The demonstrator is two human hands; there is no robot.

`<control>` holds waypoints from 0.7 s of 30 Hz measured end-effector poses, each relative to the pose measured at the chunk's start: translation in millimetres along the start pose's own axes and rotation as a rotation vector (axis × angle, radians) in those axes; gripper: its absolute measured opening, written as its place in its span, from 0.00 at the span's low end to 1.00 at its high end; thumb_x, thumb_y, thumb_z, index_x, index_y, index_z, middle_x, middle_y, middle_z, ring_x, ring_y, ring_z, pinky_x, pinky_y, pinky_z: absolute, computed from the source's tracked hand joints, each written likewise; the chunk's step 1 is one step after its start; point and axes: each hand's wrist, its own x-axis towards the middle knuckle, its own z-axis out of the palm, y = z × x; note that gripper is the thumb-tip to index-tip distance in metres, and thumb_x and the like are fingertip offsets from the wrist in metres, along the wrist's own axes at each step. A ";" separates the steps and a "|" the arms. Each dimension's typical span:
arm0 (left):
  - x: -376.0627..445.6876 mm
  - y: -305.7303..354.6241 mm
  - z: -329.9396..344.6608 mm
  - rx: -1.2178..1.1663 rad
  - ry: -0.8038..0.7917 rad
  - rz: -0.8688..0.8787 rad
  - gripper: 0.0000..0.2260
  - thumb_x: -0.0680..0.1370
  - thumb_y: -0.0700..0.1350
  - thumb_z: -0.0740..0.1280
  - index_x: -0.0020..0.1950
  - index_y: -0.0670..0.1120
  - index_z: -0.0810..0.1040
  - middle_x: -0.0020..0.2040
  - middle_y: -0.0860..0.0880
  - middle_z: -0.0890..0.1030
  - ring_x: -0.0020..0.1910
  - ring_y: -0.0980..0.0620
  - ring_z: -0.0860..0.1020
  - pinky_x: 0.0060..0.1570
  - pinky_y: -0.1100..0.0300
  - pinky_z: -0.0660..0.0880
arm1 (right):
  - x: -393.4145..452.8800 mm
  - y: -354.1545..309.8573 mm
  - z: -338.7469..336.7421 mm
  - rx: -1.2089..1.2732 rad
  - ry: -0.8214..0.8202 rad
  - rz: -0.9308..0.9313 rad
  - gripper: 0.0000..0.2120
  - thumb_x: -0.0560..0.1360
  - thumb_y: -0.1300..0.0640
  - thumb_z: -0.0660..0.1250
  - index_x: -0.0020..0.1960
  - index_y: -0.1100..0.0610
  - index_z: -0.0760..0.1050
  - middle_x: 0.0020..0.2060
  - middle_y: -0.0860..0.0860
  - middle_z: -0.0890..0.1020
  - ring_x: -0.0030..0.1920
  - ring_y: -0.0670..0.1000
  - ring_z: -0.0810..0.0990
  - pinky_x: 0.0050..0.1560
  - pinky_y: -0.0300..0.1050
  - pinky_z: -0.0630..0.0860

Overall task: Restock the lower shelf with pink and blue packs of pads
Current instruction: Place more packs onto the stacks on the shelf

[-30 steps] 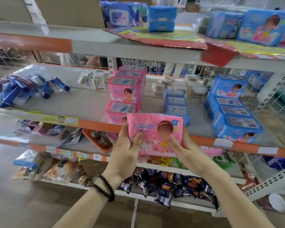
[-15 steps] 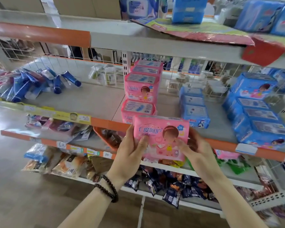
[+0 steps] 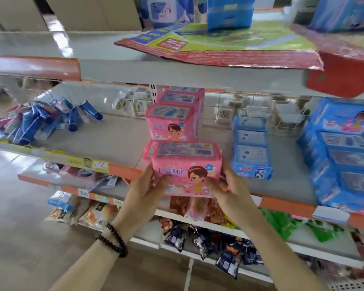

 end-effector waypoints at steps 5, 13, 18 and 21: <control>12.6 -7.5 -2.6 0.006 -0.002 -0.033 0.13 0.80 0.50 0.64 0.61 0.66 0.75 0.58 0.56 0.84 0.59 0.53 0.82 0.61 0.43 0.78 | 14.2 4.1 1.7 -0.021 -0.004 -0.032 0.23 0.77 0.61 0.71 0.66 0.42 0.69 0.54 0.33 0.82 0.56 0.36 0.80 0.53 0.28 0.74; 39.7 -20.7 -19.5 0.128 0.004 0.002 0.10 0.81 0.45 0.68 0.62 0.52 0.77 0.52 0.61 0.85 0.52 0.60 0.83 0.56 0.55 0.81 | 38.8 -0.3 19.7 -0.189 0.107 -0.142 0.28 0.75 0.45 0.70 0.71 0.53 0.69 0.55 0.39 0.82 0.54 0.34 0.80 0.51 0.24 0.72; 60.6 -28.0 -50.2 0.148 -0.041 0.037 0.11 0.80 0.42 0.69 0.58 0.55 0.76 0.50 0.64 0.84 0.50 0.62 0.83 0.54 0.65 0.80 | 58.2 -2.0 46.3 -0.161 0.142 -0.120 0.27 0.76 0.48 0.72 0.71 0.52 0.69 0.57 0.41 0.83 0.56 0.37 0.81 0.55 0.30 0.75; 71.2 -34.0 -67.0 0.139 -0.063 0.041 0.12 0.80 0.40 0.69 0.58 0.57 0.75 0.50 0.66 0.83 0.50 0.62 0.83 0.53 0.68 0.79 | 69.7 -1.3 63.4 -0.158 0.158 -0.116 0.26 0.76 0.50 0.72 0.71 0.52 0.70 0.55 0.40 0.83 0.54 0.35 0.80 0.52 0.26 0.73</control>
